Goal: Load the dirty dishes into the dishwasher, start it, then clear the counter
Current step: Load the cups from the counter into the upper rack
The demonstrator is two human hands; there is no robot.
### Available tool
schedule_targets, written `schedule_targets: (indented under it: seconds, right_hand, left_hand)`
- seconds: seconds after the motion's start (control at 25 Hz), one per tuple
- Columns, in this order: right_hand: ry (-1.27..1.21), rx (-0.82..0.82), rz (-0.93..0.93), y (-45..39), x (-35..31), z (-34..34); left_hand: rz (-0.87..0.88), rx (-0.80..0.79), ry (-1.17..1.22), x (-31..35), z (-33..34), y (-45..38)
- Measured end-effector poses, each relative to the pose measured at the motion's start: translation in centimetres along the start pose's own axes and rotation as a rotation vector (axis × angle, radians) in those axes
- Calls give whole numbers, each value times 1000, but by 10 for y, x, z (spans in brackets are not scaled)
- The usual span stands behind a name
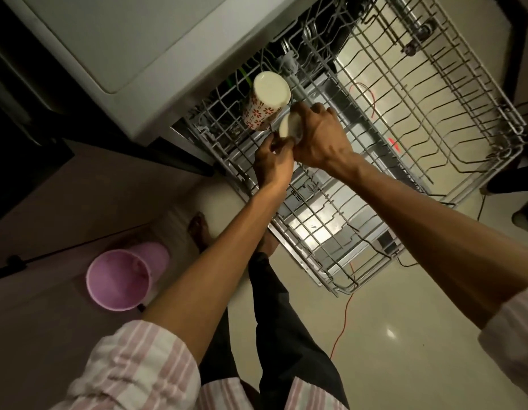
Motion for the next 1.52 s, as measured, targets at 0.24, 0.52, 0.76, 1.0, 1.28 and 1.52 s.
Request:
schedule_targets:
  seconds: [0.24, 0.52, 0.76, 1.0, 1.28, 1.52]
  right_hand:
    - [-23, 17, -29, -6, -6, -6]
    - [-52, -139, 46, -18, 6, 24]
    - [-96, -234, 138, -33, 28, 54]
    - [-185, -265, 189, -19, 30, 56]
    - [-278, -26, 190, 27, 16, 2]
    - [-301, 99, 108, 80, -13, -40]
  left_hand:
    - [69, 63, 13, 10, -4, -4]
    - [-12, 32, -96, -5, -2, -22]
    - [31, 10, -106, 0, 2, -26]
    - [97, -51, -268, 9, 3, -21]
    - [464, -107, -482, 45, -9, 24]
    - [674, -78, -579, 76, -41, 87]
Point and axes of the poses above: each hand's wrist, its own y-axis away from the middle knuckle, its own z-axis out of the palm, x = y × z, the point moved 9 cm from there along -y, towards the middle knuckle, and after that the axes turned 4 degrees about x, right-handed, at the moved point
